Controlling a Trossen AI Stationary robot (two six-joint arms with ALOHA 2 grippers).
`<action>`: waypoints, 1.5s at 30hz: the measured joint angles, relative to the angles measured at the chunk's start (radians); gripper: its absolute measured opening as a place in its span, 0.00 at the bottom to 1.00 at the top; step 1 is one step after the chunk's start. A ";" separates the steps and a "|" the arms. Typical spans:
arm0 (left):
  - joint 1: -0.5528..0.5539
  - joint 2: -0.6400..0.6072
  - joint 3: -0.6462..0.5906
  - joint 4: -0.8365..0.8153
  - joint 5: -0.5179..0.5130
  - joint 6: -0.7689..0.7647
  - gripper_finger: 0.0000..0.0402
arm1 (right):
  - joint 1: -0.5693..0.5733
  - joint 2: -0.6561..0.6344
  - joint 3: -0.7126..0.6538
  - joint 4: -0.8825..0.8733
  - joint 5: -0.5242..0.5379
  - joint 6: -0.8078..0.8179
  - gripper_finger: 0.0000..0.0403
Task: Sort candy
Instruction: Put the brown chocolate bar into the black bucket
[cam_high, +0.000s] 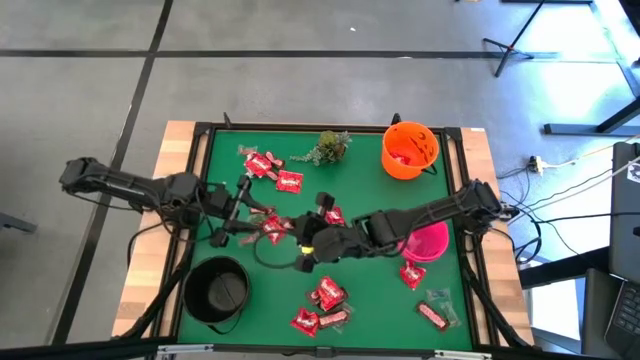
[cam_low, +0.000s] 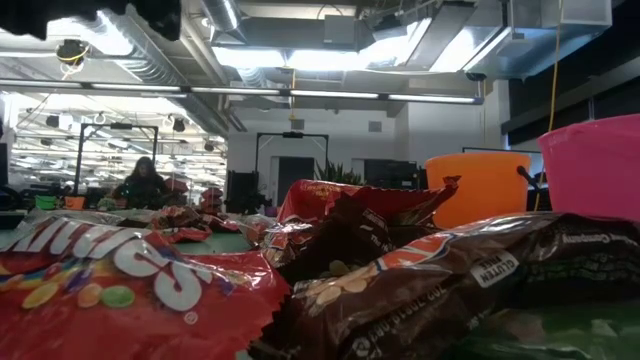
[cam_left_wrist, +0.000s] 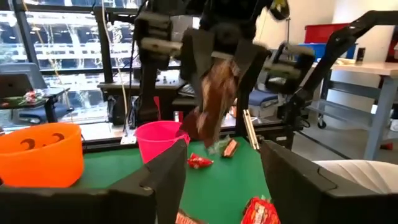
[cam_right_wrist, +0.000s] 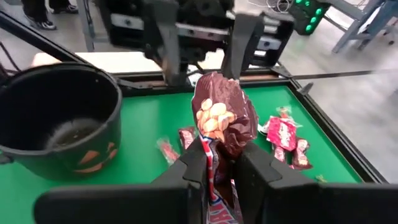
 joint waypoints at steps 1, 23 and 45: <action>-0.001 0.021 0.014 0.003 -0.005 0.000 0.50 | -0.003 0.000 -0.011 0.009 0.000 -0.001 0.13; -0.078 0.230 0.049 0.057 -0.026 -0.032 0.52 | -0.020 0.000 -0.192 0.398 -0.046 -0.102 0.13; -0.111 0.230 0.049 0.113 -0.134 -0.027 0.51 | -0.089 0.000 -0.207 0.603 -0.212 -0.120 0.13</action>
